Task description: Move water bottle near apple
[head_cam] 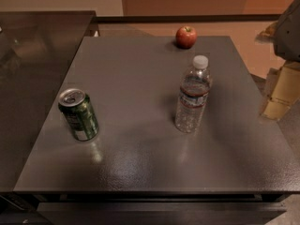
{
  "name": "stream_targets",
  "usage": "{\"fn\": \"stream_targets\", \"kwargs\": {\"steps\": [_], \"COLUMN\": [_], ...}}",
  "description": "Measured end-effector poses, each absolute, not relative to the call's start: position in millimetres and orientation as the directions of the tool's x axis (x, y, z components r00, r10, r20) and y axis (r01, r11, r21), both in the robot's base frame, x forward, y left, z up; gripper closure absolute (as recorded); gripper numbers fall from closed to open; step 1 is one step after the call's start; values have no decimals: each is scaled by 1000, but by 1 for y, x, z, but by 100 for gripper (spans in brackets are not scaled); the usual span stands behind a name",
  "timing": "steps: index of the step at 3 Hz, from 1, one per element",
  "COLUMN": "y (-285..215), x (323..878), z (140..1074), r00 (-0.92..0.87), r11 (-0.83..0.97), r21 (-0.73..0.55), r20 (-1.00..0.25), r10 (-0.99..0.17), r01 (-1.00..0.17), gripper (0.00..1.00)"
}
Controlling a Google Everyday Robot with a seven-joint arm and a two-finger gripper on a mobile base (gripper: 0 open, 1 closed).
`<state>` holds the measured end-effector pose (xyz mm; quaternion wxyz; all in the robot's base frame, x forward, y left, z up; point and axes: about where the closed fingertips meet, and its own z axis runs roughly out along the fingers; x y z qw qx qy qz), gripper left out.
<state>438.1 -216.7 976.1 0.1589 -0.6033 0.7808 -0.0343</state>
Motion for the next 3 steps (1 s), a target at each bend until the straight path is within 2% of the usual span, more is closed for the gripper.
{"fn": "stream_targets", "kwargs": {"steps": [2,3], "y": [-215,-209], "x": [439,440], "z": [972,964], "r00": [-214,-195], "r11": [267,264], "r21": [-231,-219], "r20": [-232,-290], "r10": [-949,-937], "r01": [-936,-940], "gripper": [0,0]}}
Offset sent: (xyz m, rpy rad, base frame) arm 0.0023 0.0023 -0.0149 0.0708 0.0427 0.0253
